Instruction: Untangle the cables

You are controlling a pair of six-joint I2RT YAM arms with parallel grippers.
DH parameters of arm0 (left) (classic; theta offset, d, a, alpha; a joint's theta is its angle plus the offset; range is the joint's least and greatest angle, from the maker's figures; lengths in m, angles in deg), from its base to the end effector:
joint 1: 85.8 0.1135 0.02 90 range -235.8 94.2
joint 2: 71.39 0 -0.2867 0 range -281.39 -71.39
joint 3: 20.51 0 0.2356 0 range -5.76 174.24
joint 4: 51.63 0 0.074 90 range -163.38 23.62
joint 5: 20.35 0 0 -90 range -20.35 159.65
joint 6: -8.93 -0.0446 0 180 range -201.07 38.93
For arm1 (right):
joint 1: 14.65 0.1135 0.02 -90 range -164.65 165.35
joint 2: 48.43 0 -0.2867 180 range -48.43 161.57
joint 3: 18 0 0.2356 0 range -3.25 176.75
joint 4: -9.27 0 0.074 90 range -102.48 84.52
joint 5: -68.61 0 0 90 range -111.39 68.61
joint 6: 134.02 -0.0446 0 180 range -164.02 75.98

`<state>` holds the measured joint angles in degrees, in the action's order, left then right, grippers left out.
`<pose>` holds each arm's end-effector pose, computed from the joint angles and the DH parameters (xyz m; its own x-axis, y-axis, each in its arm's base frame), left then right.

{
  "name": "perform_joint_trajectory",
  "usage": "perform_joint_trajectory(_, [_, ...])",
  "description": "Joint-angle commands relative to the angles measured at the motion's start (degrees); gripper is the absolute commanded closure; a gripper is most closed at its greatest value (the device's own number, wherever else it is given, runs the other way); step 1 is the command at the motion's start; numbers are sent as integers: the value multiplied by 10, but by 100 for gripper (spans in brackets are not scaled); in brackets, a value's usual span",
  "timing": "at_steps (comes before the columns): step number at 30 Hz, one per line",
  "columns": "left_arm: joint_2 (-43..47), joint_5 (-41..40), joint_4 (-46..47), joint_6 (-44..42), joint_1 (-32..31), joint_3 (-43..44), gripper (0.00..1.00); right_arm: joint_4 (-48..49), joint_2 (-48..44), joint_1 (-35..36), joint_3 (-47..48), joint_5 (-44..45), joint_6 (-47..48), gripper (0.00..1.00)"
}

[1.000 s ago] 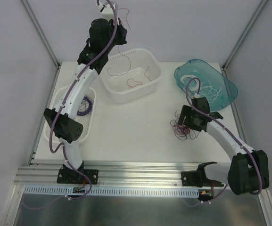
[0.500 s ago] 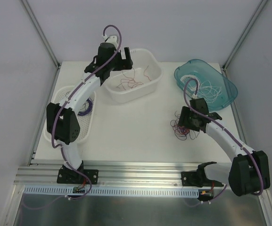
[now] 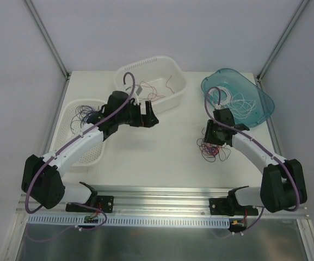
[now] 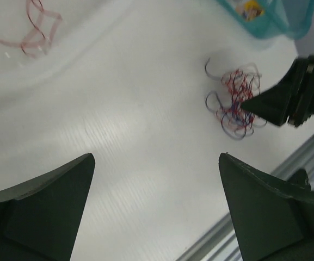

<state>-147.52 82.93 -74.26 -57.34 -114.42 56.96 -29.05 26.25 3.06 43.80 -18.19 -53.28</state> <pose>0.2551 -0.1509 0.3547 -0.5550 -0.1433 -0.8194 0.4705 0.7582 -0.4513 0.2372 0.0731 0.2451 -0.7762 -0.0792 -0.6254 -0.1474 0.9874 0.0579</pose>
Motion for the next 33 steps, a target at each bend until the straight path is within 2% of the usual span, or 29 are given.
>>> perform_joint_trajectory(1, [15, 25, -11, 33, -33, -59, 1, 34, 33, 8, 19, -8, -1, 60])
perform_joint_trajectory(3, [15, 24, -10, 43, -55, -83, 1, 41, 56, 10, 19, -5, -6, 62])
perform_joint_trajectory(6, [9, 27, -10, 55, -72, -94, 1, 59, 82, 14, 17, -4, -1, 71])
perform_joint_trajectory(7, [6, 29, -10, 55, -76, -95, 1, 63, 86, 15, 18, -6, 2, 78])
perform_joint_trajectory(13, [6, 39, -12, 55, -79, -97, 1, 6, 64, 48, 65, -8, 26, 99])
perform_joint_trajectory(18, [8, 48, -13, 42, -79, -91, 1, -51, 11, 79, 137, -46, 43, 99])
perform_joint_trajectory(23, [13, 52, -12, 25, -79, -73, 1, -45, -28, 79, 193, -211, 86, 99])
perform_joint_trajectory(25, [17, 50, -11, 18, -79, -67, 1, -67, -29, 87, 204, -162, 79, 99])
perform_joint_trajectory(30, [17, 57, -8, 10, -80, -65, 2, -30, -43, 88, 151, -247, 86, 99])
perform_joint_trajectory(33, [7, 61, -8, 15, -80, -66, 3, -50, -21, 99, 132, -236, 104, 89])
